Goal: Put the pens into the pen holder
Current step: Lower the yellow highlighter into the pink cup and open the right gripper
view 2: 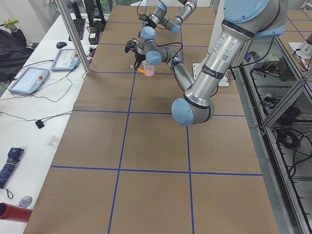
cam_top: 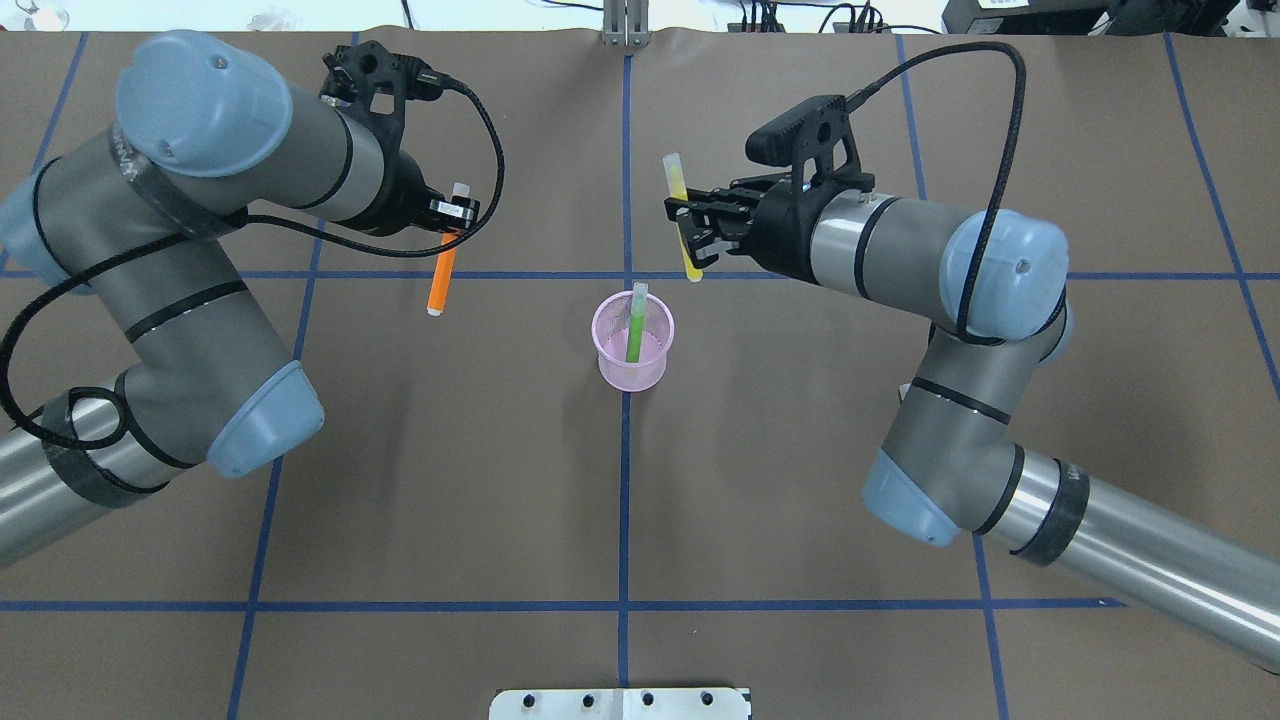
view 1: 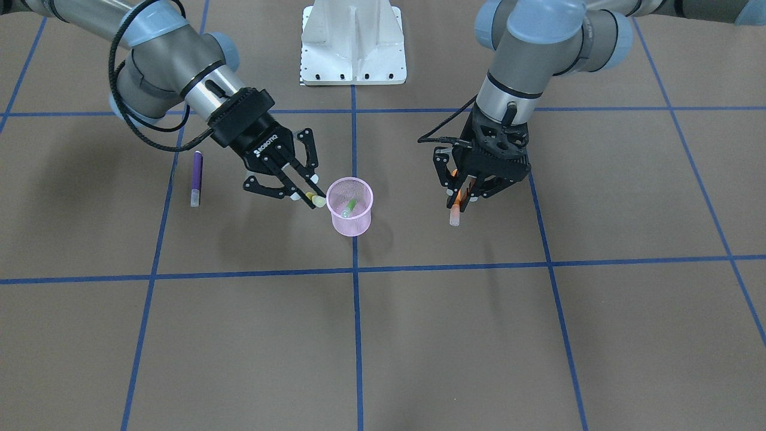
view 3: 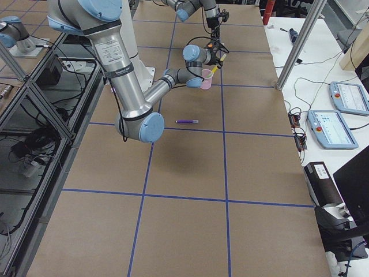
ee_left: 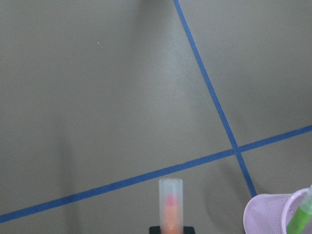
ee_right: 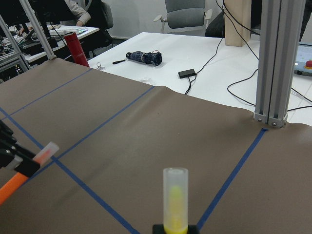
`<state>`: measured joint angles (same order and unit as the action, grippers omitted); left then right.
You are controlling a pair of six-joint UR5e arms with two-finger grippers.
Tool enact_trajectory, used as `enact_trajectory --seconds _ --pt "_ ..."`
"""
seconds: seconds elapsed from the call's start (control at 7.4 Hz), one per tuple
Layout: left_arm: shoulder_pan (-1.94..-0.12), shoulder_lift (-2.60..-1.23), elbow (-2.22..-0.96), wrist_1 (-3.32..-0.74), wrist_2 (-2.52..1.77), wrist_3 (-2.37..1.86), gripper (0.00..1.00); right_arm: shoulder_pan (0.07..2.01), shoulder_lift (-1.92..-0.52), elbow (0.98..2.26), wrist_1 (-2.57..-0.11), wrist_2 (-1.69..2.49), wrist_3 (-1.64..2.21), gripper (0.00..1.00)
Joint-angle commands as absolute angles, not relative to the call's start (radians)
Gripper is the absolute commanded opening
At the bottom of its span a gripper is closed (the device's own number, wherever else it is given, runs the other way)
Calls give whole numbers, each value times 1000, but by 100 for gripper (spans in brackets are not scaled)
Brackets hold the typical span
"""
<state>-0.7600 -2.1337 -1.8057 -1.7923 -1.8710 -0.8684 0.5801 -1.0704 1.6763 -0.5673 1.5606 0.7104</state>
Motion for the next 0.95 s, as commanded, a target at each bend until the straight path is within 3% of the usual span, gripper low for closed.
enact_trajectory --seconds 0.0,0.81 --pt "-781 -2118 -1804 -1796 -1871 -848 0 502 -1039 1674 -568 1478 712 0" --pt "-779 -2117 -1798 -1795 -1875 -848 0 453 -996 1556 -569 1422 709 0"
